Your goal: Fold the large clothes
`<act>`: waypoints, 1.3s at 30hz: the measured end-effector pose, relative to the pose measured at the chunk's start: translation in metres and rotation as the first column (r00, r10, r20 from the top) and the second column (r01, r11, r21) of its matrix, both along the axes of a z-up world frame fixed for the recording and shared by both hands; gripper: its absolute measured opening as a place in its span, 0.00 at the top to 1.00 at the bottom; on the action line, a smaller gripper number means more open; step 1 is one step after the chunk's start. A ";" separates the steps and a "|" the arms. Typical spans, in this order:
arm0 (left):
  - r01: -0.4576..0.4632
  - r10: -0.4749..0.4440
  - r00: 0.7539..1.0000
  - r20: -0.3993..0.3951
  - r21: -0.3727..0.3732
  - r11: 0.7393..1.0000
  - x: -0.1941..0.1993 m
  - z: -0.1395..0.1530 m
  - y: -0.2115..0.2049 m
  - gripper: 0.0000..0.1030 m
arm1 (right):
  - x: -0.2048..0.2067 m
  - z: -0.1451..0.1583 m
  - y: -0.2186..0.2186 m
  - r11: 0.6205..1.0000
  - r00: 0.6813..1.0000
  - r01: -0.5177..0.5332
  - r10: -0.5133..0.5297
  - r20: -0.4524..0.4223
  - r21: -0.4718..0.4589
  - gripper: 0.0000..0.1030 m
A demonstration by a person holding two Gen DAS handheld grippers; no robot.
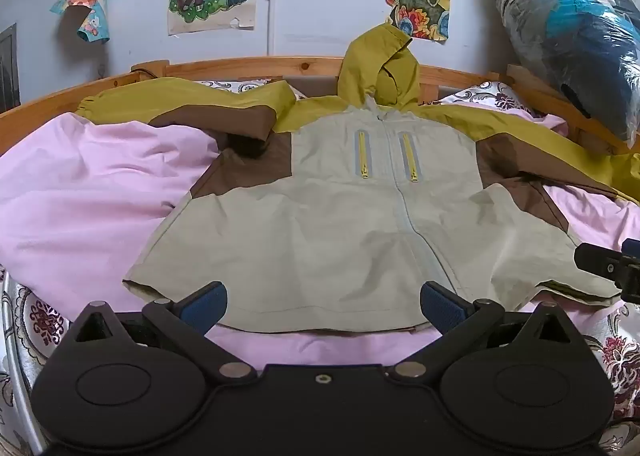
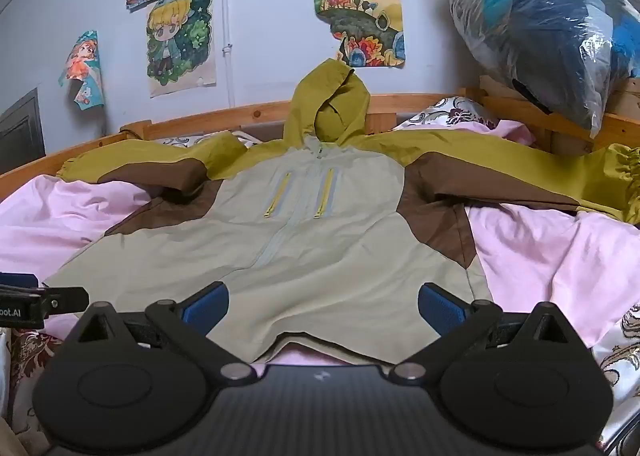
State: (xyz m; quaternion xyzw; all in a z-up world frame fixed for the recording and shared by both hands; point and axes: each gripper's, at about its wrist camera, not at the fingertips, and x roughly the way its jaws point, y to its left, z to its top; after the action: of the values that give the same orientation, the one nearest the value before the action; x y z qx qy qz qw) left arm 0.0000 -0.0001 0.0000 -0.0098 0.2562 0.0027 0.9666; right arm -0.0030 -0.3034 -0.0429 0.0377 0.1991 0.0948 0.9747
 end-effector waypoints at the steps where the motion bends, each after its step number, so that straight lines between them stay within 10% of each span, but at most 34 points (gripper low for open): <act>1: 0.000 0.000 1.000 0.002 0.000 1.000 0.000 0.000 0.000 0.01 | 0.000 0.000 0.001 1.000 1.000 0.000 0.000 0.000 0.001 0.00; 39: 0.005 -0.005 1.000 -0.010 -0.005 1.000 -0.001 -0.001 -0.001 0.01 | 0.002 -0.005 -0.004 1.000 1.000 0.003 -0.003 -0.015 0.002 0.00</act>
State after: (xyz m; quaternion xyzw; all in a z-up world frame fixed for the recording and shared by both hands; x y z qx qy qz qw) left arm -0.0014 -0.0012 -0.0009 -0.0117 0.2608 -0.0001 0.9653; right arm -0.0007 -0.3075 -0.0479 0.0395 0.2062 0.0933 0.9733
